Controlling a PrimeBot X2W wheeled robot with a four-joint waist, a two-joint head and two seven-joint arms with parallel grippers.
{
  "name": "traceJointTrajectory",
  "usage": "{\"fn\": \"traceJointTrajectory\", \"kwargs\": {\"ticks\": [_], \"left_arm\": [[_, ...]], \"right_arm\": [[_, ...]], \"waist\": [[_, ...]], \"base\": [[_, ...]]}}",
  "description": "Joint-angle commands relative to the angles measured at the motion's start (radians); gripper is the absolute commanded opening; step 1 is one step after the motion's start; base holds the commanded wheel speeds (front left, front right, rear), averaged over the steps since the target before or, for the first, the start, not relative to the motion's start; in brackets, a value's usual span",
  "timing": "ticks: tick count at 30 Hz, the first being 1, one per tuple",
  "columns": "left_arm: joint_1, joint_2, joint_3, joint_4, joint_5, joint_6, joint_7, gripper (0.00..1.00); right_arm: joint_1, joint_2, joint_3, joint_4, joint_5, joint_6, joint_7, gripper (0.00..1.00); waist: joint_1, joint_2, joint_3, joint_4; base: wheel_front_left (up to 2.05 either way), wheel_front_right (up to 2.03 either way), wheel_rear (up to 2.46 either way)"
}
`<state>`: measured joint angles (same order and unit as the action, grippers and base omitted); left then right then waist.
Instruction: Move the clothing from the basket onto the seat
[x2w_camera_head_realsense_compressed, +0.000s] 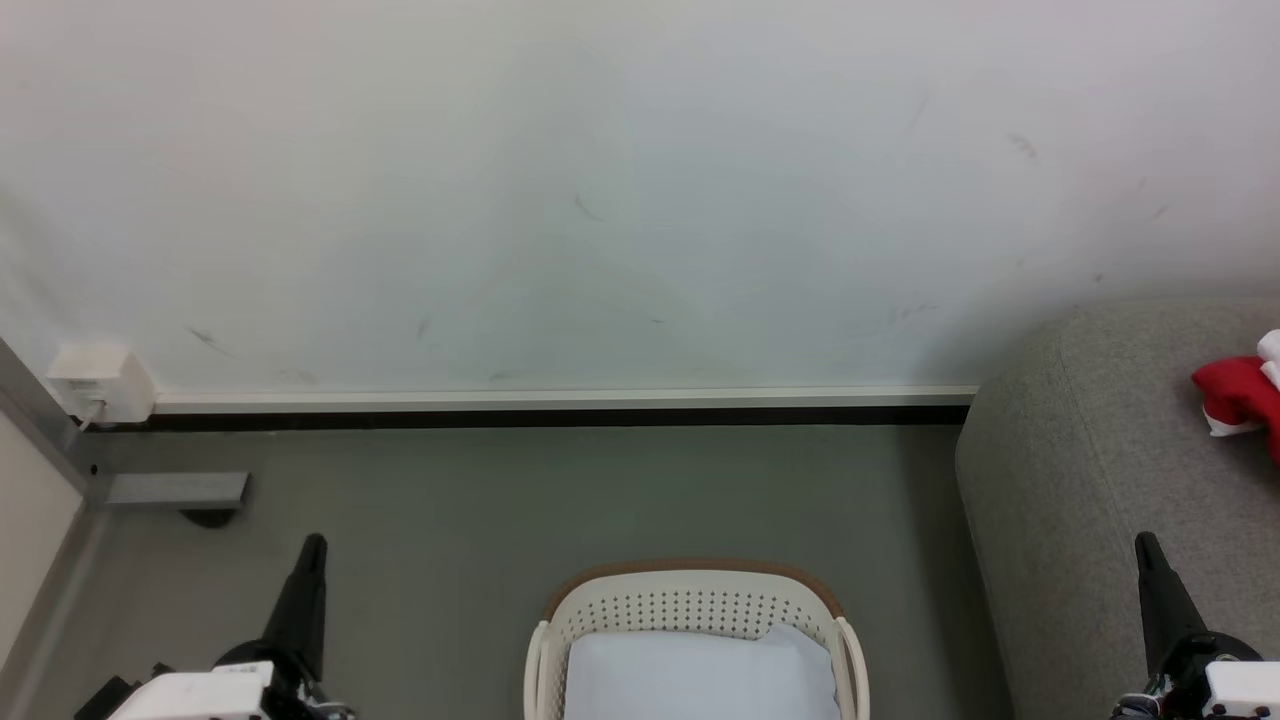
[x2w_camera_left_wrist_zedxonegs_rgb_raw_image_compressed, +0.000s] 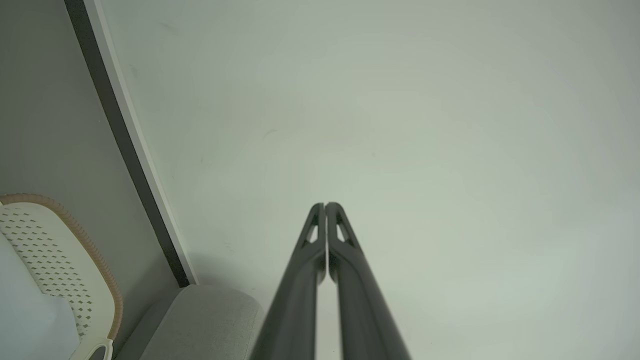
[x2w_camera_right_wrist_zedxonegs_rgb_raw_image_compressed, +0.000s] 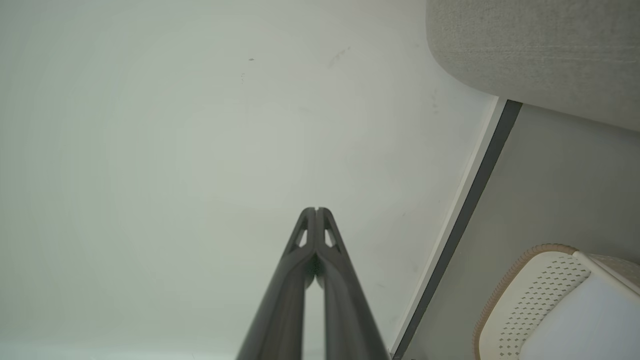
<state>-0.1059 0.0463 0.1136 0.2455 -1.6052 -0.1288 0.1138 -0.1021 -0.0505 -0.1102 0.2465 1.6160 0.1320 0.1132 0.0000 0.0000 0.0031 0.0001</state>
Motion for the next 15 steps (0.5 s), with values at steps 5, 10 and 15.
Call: {"fn": "traceJointTrajectory", "kwargs": {"ticks": [5, 10, 15], "left_arm": [[-0.008, 0.007, 0.002, 0.0, -0.014, -0.005, 0.005, 0.0], [-0.008, 0.007, 0.002, 0.0, -0.014, -0.005, 0.004, 0.0], [-0.008, 0.007, 0.002, 0.0, -0.014, -0.005, 0.004, 0.0]], "right_arm": [[-0.012, -0.004, -0.005, -0.004, -0.002, -0.002, 0.002, 0.0], [-0.012, -0.004, -0.005, -0.004, -0.003, -0.002, 0.002, 0.0], [-0.012, -0.003, -0.005, -0.004, -0.003, -0.002, 0.002, 0.0]], "waist": [[0.0, 0.0, 0.0, 0.0], [0.0, 0.0, 0.0, 0.0], [0.0, 0.0, 0.0, 0.0]], "base": [[0.0, 0.0, 0.0], [0.0, 0.0, 0.0], [0.0, 0.0, 0.0]]}}
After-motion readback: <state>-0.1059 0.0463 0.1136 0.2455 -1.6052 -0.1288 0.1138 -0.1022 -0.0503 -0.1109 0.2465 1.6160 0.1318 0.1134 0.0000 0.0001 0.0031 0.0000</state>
